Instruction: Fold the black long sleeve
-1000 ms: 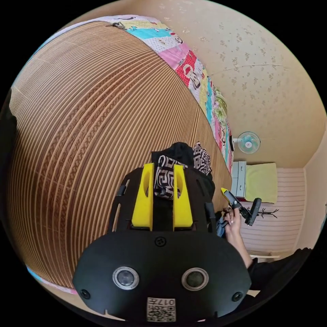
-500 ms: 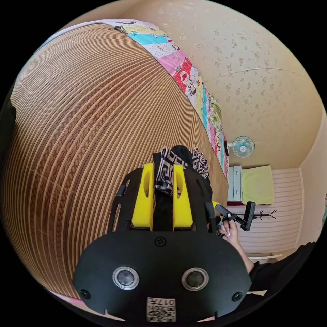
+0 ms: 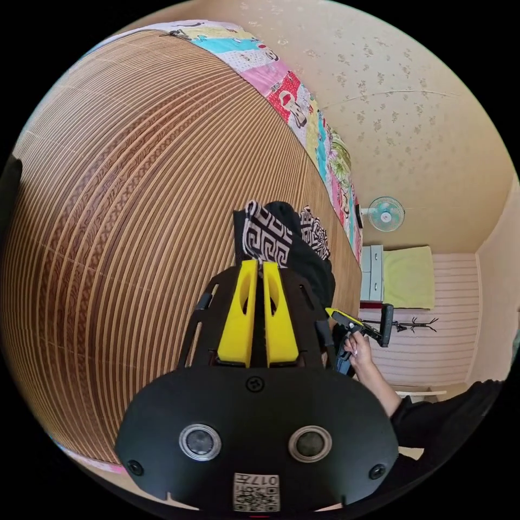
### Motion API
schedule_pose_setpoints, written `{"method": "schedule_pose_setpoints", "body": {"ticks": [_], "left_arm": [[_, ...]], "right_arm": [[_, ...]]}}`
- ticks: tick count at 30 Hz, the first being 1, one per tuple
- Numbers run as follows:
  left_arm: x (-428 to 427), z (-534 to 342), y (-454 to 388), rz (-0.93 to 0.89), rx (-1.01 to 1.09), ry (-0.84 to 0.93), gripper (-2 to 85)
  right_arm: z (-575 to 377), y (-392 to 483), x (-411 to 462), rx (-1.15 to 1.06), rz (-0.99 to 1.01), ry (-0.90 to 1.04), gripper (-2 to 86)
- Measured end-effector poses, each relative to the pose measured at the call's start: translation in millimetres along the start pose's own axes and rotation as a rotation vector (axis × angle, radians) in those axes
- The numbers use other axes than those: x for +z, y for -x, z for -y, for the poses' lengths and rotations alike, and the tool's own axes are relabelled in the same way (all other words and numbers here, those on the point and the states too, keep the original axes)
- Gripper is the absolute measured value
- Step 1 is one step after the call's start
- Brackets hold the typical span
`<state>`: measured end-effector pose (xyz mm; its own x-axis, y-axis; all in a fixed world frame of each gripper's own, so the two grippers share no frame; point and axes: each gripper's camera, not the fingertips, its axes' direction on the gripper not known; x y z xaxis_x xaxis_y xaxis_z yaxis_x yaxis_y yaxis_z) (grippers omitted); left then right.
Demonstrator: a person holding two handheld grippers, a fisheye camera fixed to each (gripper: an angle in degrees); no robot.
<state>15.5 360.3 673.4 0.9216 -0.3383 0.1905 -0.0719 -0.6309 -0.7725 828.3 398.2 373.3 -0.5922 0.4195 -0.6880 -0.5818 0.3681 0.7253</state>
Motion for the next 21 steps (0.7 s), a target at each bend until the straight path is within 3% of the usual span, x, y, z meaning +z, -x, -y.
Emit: {"method": "schedule_pose_setpoints", "body": {"ticks": [4, 9, 16, 21], "left_arm": [[-11.2, -4.8, -8.7, -0.130, 0.017, 0.018, 0.3], [3.8, -26.7, -6.4, 0.082, 0.029, 0.072, 2.7], [-3.0, -57.0, -3.3, 0.088, 0.005, 0.022, 7.8], [0.1, -128.3, -13.9, 0.143, 0.081, 0.211, 8.1]], "right_arm": [[-11.5, -26.3, -36.7, 0.088, 0.091, -0.102, 1.0], [-18.3, -47.5, -23.9, 0.127, 0.021, -0.011, 1.1], [-60.9, -78.4, -45.5, 0.214, 0.116, -0.041, 4.3], [-121.7, -92.5, -50.5, 0.213, 0.089, 0.065, 6.8]]}}
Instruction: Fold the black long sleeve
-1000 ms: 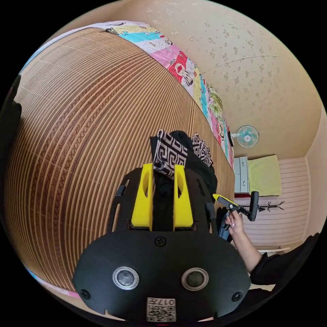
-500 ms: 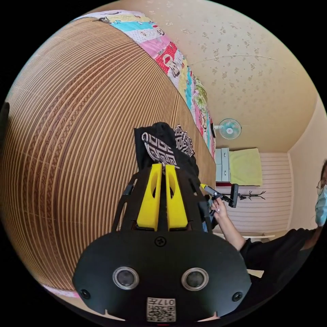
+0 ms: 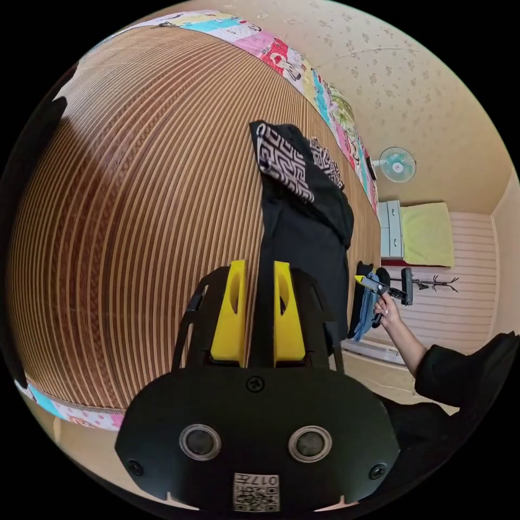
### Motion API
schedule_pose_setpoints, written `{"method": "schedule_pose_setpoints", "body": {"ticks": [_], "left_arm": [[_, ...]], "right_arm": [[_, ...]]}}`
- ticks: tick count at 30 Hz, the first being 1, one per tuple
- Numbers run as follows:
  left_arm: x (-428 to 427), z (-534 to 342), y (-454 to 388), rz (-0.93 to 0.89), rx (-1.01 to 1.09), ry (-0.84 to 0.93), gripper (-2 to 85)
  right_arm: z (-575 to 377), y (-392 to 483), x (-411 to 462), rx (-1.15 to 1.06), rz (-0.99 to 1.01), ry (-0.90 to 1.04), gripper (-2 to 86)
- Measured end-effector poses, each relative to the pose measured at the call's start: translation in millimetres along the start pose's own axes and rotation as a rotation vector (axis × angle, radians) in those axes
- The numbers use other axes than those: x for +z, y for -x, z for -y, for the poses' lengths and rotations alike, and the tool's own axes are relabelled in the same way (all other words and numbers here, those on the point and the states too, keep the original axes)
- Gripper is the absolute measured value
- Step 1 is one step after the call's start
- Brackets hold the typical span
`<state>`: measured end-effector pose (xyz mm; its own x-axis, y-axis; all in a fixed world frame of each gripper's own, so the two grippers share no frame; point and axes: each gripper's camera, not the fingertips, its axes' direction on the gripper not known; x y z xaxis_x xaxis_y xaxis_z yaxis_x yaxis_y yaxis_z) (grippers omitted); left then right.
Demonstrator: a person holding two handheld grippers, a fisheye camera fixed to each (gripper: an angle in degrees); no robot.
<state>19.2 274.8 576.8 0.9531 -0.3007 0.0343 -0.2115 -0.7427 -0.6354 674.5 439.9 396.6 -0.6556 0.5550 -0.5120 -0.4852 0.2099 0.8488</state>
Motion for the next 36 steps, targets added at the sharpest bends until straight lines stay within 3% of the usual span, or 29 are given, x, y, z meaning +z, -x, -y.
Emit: {"method": "schedule_pose_setpoints", "body": {"ticks": [11, 17, 22, 26, 31, 36], "left_arm": [[15.4, -111.8, -9.3, 0.029, -0.090, 0.267, 8.7], [23.5, -116.2, -7.2, -0.119, -0.187, 0.316, 8.4], [10.9, -121.1, -20.8, -0.114, -0.140, 0.335, 4.0], [-29.7, -129.3, -0.1, -0.379, -0.158, 0.152, 3.8], [-27.7, -145.3, 23.4, -0.233, -0.285, 0.203, 4.6], [-37.4, -160.4, 13.2, -0.168, -0.253, 0.129, 9.7]], "right_arm": [[-126.8, -58.9, 14.7, -0.007, 0.070, 0.268, 8.0], [-151.3, -82.8, 19.1, 0.061, 0.218, 0.285, 5.2], [-163.3, -93.3, 0.8, 0.057, 0.247, 0.252, 3.5], [-177.2, -112.2, -14.3, 0.033, 0.369, 0.229, 3.2], [-190.6, -130.4, -3.5, 0.059, 0.241, 0.286, 3.8], [-202.3, -138.6, -2.6, 0.070, 0.288, 0.291, 6.8]]}}
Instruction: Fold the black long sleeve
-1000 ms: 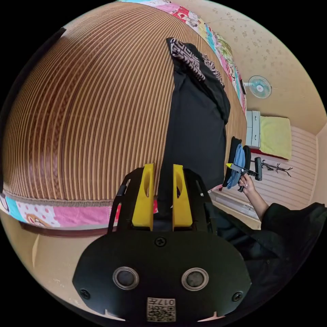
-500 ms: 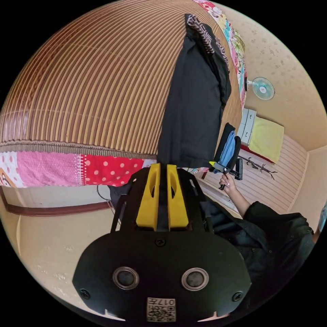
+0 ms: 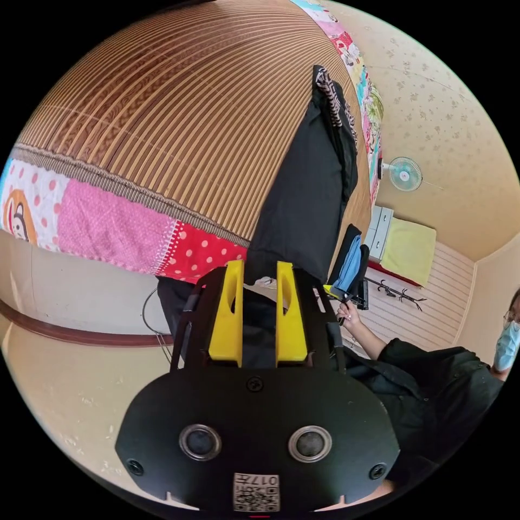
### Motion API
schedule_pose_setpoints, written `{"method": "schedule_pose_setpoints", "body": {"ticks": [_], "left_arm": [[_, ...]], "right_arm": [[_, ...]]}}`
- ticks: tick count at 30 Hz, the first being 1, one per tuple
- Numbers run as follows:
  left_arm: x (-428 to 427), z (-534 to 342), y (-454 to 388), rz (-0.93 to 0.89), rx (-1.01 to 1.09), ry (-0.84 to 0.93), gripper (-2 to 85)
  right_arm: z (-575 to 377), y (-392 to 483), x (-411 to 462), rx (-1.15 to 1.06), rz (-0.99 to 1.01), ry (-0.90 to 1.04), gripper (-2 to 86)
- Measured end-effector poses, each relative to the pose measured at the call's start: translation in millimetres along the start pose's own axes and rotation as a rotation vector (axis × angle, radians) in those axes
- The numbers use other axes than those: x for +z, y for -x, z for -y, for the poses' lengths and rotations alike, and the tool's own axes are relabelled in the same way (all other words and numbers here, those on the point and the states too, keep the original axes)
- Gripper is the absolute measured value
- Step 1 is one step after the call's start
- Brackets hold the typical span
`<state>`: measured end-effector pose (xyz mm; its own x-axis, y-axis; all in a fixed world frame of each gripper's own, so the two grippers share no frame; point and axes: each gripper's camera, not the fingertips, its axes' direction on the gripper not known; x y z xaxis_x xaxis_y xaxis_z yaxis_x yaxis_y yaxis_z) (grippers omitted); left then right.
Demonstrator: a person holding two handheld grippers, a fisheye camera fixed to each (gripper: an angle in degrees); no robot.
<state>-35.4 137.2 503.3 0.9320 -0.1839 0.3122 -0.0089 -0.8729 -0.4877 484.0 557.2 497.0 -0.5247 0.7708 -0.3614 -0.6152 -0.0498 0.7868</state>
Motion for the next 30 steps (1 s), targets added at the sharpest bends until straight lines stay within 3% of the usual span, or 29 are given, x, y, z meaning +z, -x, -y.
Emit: {"method": "schedule_pose_setpoints", "body": {"ticks": [4, 10, 17, 22, 26, 30], "left_arm": [[5.7, -4.3, 0.4, 0.040, 0.010, 0.021, 10.0], [16.6, -10.0, 3.9, 0.138, 0.040, 0.164, -0.2], [-52.5, -41.7, 24.8, -0.170, 0.137, 0.114, -0.9], [-84.7, -75.7, 47.8, -0.320, 0.113, 0.122, -0.9], [-110.4, -100.7, 77.5, -0.641, 0.066, -0.081, -0.9], [-123.9, -83.8, 87.1, -0.842, 0.075, -0.307, -0.9]], "right_arm": [[-6.2, -9.0, 1.8, -0.004, 0.041, 0.007, 6.7], [-15.2, -15.2, -1.3, -0.032, 0.011, 0.028, 2.8], [-49.3, -27.9, -39.6, -0.120, 0.166, 0.011, 1.5], [-89.0, -59.4, -49.7, -0.056, 0.305, 0.002, 1.2], [-120.1, -91.5, -60.2, 0.049, 0.693, -0.245, 0.9], [-108.8, -97.1, -60.7, 0.067, 0.888, -0.450, 0.8]]}}
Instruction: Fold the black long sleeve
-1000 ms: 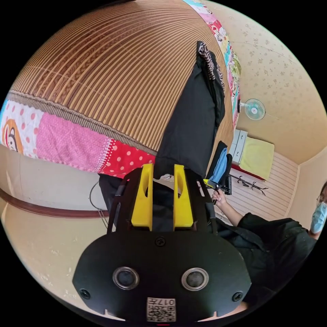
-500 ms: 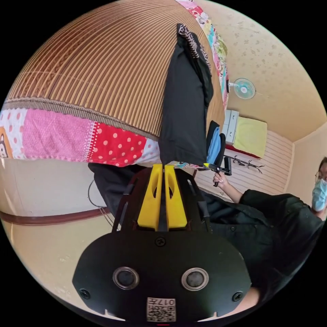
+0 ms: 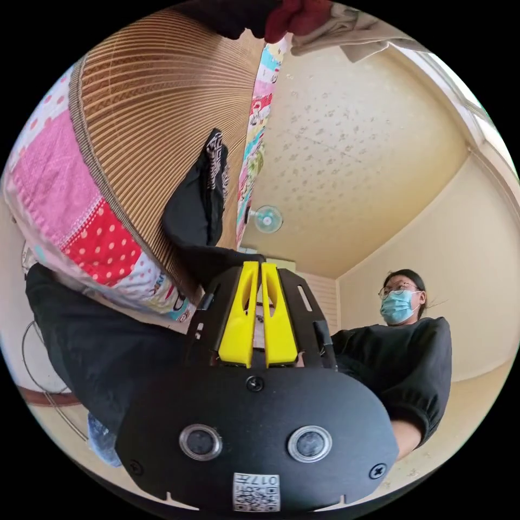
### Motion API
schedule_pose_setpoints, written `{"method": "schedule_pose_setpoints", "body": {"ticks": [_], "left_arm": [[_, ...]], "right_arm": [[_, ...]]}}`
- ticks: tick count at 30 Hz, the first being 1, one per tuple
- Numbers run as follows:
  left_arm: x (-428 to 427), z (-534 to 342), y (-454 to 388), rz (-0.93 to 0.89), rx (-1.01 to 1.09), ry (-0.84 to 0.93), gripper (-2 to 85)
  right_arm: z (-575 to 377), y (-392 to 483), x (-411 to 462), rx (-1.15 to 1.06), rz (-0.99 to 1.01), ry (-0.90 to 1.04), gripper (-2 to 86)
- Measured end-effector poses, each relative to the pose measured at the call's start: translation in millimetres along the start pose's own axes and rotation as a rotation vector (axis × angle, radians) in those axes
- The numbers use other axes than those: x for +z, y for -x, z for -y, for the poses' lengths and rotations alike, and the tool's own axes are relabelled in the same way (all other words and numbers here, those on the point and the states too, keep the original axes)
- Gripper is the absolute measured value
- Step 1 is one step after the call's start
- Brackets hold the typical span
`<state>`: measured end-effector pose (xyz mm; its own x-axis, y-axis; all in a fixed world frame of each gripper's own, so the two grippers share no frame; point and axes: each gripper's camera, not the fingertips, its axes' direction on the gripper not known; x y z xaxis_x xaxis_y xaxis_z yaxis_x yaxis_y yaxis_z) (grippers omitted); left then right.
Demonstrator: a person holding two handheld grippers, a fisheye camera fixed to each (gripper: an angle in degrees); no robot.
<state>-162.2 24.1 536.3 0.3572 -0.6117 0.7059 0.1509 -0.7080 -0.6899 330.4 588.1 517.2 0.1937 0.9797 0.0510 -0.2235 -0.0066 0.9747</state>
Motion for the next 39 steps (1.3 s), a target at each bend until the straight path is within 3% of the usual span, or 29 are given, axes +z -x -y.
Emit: {"method": "schedule_pose_setpoints", "body": {"ticks": [6, 11, 23, 28, 33, 35, 39], "left_arm": [[32.6, 92.8, 0.7, -0.158, 0.085, -0.144, -0.9], [74.6, 184.6, -0.5, -0.177, 0.094, -0.162, -0.9], [139.7, 335.2, 50.0, 0.034, -0.002, -0.122, 0.3], [142.4, 351.4, 70.1, 0.186, -0.049, -0.057, 8.5], [135.2, 310.7, 51.8, 0.533, 0.060, 0.117, 12.2], [142.2, 286.1, 57.0, 0.595, 0.060, 0.189, 12.7], [163.3, 238.6, 85.7, 0.640, 0.006, 0.266, 13.3]], "right_arm": [[76.6, 18.5, 54.6, -0.090, 0.097, -0.111, 0.8], [164.7, 24.0, 106.7, -0.074, 0.103, -0.189, 0.7], [318.9, -16.7, 217.1, 0.032, -0.096, -0.231, 1.2], [336.2, -21.7, 239.7, 0.031, -0.322, -0.302, 2.2], [330.9, 8.1, 288.0, -0.142, -0.563, -0.116, 3.3], [311.4, 23.3, 337.8, -0.268, -0.702, 0.042, 3.8], [277.1, 27.5, 428.5, -0.385, -0.784, 0.287, 5.3]]}}
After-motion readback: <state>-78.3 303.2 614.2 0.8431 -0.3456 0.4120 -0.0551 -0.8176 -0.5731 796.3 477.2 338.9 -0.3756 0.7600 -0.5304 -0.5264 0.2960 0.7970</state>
